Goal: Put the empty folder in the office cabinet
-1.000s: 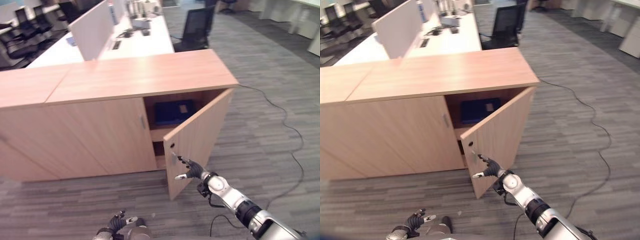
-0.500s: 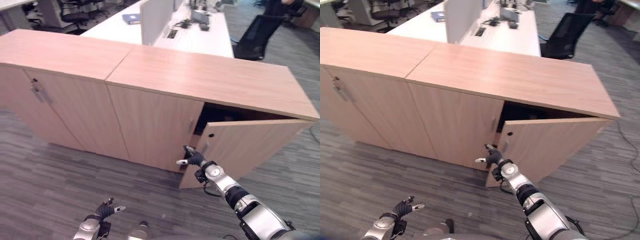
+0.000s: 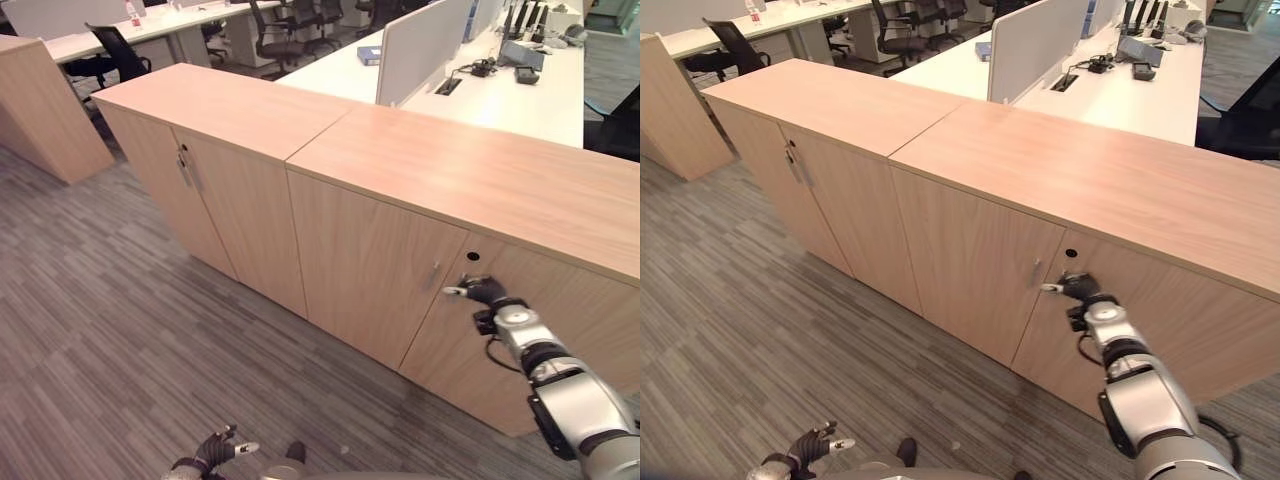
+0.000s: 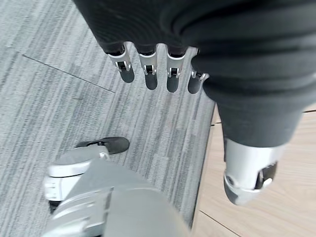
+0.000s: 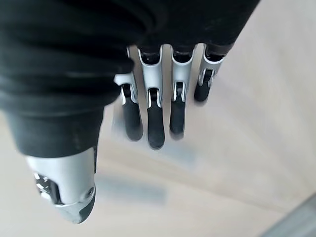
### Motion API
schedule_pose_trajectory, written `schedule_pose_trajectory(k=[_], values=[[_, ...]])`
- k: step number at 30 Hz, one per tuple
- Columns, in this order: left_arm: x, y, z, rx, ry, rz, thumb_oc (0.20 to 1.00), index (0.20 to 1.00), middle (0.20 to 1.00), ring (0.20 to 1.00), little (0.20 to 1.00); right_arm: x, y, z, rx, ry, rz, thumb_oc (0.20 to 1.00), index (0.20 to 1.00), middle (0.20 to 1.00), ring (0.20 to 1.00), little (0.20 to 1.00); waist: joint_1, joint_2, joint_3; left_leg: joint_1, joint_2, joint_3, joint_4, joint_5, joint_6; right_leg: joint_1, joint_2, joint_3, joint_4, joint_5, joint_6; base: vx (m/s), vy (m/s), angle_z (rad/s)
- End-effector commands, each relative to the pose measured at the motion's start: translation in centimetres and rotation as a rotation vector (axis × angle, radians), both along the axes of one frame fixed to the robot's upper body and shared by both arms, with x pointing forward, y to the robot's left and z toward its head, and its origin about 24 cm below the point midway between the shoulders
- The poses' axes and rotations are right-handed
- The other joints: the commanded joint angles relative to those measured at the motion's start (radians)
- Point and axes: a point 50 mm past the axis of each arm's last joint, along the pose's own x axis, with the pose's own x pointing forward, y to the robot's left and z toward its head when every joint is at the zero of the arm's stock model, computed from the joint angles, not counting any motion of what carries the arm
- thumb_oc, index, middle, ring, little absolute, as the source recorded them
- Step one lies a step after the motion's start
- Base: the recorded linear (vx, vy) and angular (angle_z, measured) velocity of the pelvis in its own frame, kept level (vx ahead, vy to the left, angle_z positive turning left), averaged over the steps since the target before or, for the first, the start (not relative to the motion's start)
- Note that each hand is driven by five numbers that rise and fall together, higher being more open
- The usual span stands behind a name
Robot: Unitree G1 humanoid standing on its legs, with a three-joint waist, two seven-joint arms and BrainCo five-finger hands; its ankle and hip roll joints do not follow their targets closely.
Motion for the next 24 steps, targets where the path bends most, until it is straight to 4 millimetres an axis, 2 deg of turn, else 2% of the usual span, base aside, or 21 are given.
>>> schedule_pose_trajectory(k=[1,8,11,14,15,17,19,20,24], values=[[2.9,0.4,0.9,0.018,-0.068,-0.045,1.0,1.0,1.0,1.0,1.0,1.5,-2.3,3.8,-0.041,-0.117,-0.08,1.0,1.0,1.0,1.0,1.0,0.02,-0.021,-0.026,0.019,-0.017,-0.027,0.025,-0.095,-0.003,0.081,-0.032,-0.062,0.05,-0.084,0.057,0.0,-0.077,0.0],[2.2,0.1,0.6,0.007,-0.043,-0.063,1.0,1.0,1.0,1.0,1.0,0.2,-3.7,3.2,-0.085,-0.046,-0.075,1.0,1.0,1.0,1.0,1.0,0.014,-0.007,-0.031,0.03,0.002,-0.027,0.018,-0.086,-0.019,0.107,-0.016,-0.08,0.022,-0.091,0.045,0.0,-0.074,0.03],[1.9,-0.2,0.3,0.002,-0.031,-0.056,1.0,1.0,1.0,1.0,1.0,-0.1,-3.4,2.5,-0.042,-0.058,-0.088,1.0,1.0,1.0,1.0,1.0,0.005,0.003,-0.034,0.037,0.012,-0.017,0.014,-0.082,-0.025,0.108,-0.012,-0.078,0.016,-0.095,0.042,0.0,-0.027,-0.01],[1.6,-0.6,0.1,-0.002,-0.022,-0.046,1.0,1.0,1.0,1.0,1.0,-0.2,-1.8,1.2,0.047,-0.095,-0.092,1.0,1.0,1.0,1.0,1.0,-0.013,0.012,-0.032,0.041,0.017,-0.004,0.012,-0.081,-0.028,0.107,-0.009,-0.07,0.014,-0.096,0.04,0.0,-0.004,-0.07],[1.9,-1.3,0.0,-0.024,-0.05,0.009,1.0,1.0,1.0,1.0,1.0,-2.6,1.8,-3.2,0.21,-0.096,-0.081,1.0,1.0,1.0,1.0,1.0,-0.058,0.026,-0.025,0.049,0.023,0.018,0.012,-0.083,-0.03,0.096,-0.007,-0.049,0.017,-0.094,0.036,0.01,0.001,-0.17],[1.7,-1.6,-0.2,-0.03,-0.056,0.052,1.0,1.0,1.0,1.0,1.0,-7.8,5.7,-8.3,0.295,0.031,-0.021,1.0,1.0,1.0,1.0,1.0,-0.101,0.032,-0.021,0.066,0.029,0.043,0.012,-0.091,-0.027,0.088,-0.006,-0.025,0.021,-0.094,0.033,0.02,-0.011,-0.4],[1.4,-1.5,-0.3,-0.023,-0.048,0.065,1.0,1.0,1.0,1.0,1.0,-11.4,6.9,-10.7,0.298,0.143,0.033,1.0,1.0,1.0,1.0,1.0,-0.121,0.033,-0.023,0.075,0.032,0.058,0.012,-0.095,-0.028,0.085,-0.007,-0.013,0.022,-0.093,0.034,0.0,-0.018,-0.45],[1.2,-1.5,-0.4,-0.013,-0.035,0.064,1.0,1.0,1.0,1.0,1.0,-14.1,7.6,-12.4,0.311,0.245,0.045,1.0,1.0,1.0,1.0,1.0,-0.136,0.033,-0.022,0.08,0.034,0.068,0.012,-0.096,-0.028,0.08,-0.007,-0.002,0.023,-0.092,0.034,-0.01,-0.012,-0.27],[1.3,-1.4,-0.5,0.0,-0.013,0.03,1.0,1.0,1.0,1.0,1.0,-17.3,7.9,-14.3,0.258,0.423,0.106,1.0,1.0,1.0,1.0,1.0,-0.157,0.034,-0.021,0.089,0.038,0.091,0.012,-0.1,-0.028,0.071,-0.011,0.019,0.024,-0.087,0.036,-0.01,-0.005,-0.34]])
